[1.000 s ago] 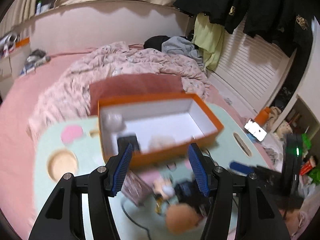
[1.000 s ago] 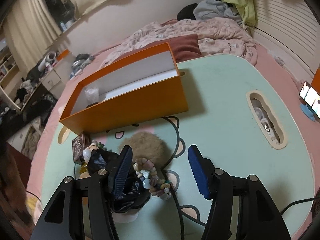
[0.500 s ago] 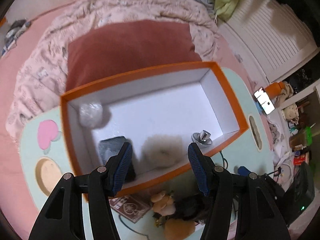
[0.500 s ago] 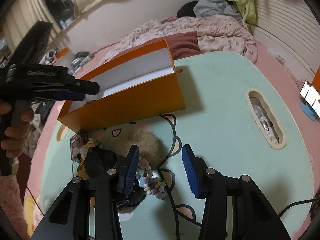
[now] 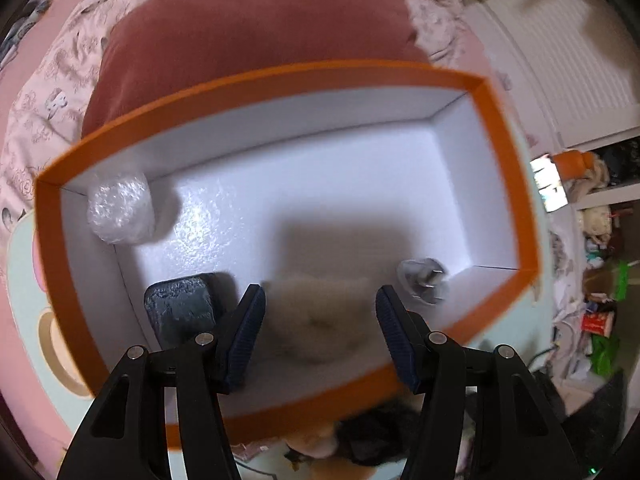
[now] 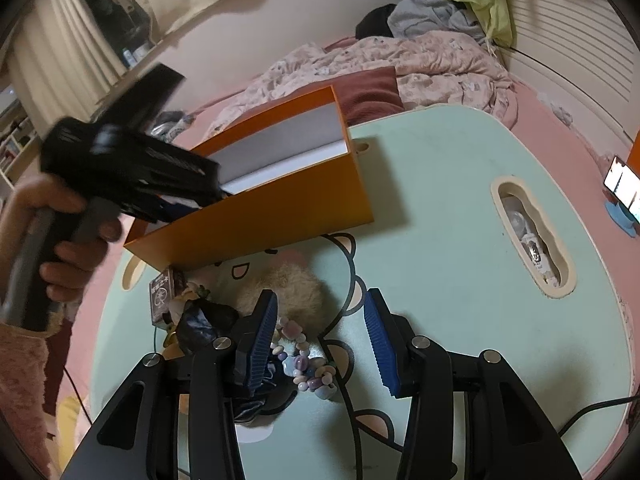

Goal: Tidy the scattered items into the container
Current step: 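Reach into the orange box and close the left gripper on the fluffy white item, then carry the fluffy white pompom out and set it on the table, then grasp the black pouch in the orange box with the right gripper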

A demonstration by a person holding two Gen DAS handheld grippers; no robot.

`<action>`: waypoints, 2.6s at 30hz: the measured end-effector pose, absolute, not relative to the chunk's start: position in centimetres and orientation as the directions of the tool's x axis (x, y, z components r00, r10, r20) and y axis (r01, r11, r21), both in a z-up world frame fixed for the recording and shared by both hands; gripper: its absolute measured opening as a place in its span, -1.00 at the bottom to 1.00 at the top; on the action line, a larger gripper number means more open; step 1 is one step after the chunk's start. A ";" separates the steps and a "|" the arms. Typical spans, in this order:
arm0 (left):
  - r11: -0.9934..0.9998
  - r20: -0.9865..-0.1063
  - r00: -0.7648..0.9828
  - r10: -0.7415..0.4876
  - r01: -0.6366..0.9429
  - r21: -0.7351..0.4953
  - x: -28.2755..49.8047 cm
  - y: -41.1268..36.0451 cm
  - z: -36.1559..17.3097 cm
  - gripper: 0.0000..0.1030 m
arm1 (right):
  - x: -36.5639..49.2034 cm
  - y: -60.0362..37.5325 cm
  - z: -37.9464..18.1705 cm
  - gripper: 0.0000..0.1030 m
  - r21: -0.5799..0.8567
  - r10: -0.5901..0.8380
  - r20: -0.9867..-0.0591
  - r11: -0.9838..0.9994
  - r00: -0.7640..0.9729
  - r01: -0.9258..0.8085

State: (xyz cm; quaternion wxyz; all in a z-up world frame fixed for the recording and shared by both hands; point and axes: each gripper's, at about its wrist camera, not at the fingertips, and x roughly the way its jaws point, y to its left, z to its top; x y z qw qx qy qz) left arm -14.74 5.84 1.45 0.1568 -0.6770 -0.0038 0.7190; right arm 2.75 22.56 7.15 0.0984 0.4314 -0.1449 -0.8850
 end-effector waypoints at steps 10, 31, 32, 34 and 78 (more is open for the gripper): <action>-0.946 -0.957 -0.137 0.255 -0.241 -0.218 -13.7 4.8 2.6 -0.16 | 2.8 22.5 7.1 -0.13 0.336 -0.294 -0.740 -0.941 -0.605 0.047; -0.911 -0.822 -0.397 0.408 -0.242 -0.335 1.9 -3.2 6.6 -0.15 | 2.7 22.8 7.0 -0.13 0.339 -0.288 -0.745 -0.940 -0.601 0.031; -0.910 -0.819 -0.400 0.412 -0.227 -0.347 2.5 -3.6 6.1 -0.15 | 2.7 22.8 7.0 -0.13 0.338 -0.288 -0.746 -0.941 -0.601 0.031; -0.909 -0.812 -0.410 0.416 -0.210 -0.360 3.4 -4.0 5.4 -0.15 | 2.8 22.7 7.1 -0.13 0.330 -0.282 -0.747 -0.943 -0.602 0.033; -0.925 -0.637 -0.699 0.326 -0.097 -0.367 9.2 -6.0 3.4 0.34 | -13.9 5.2 5.9 -0.26 0.001 -0.083 -0.953 -0.962 -0.292 0.272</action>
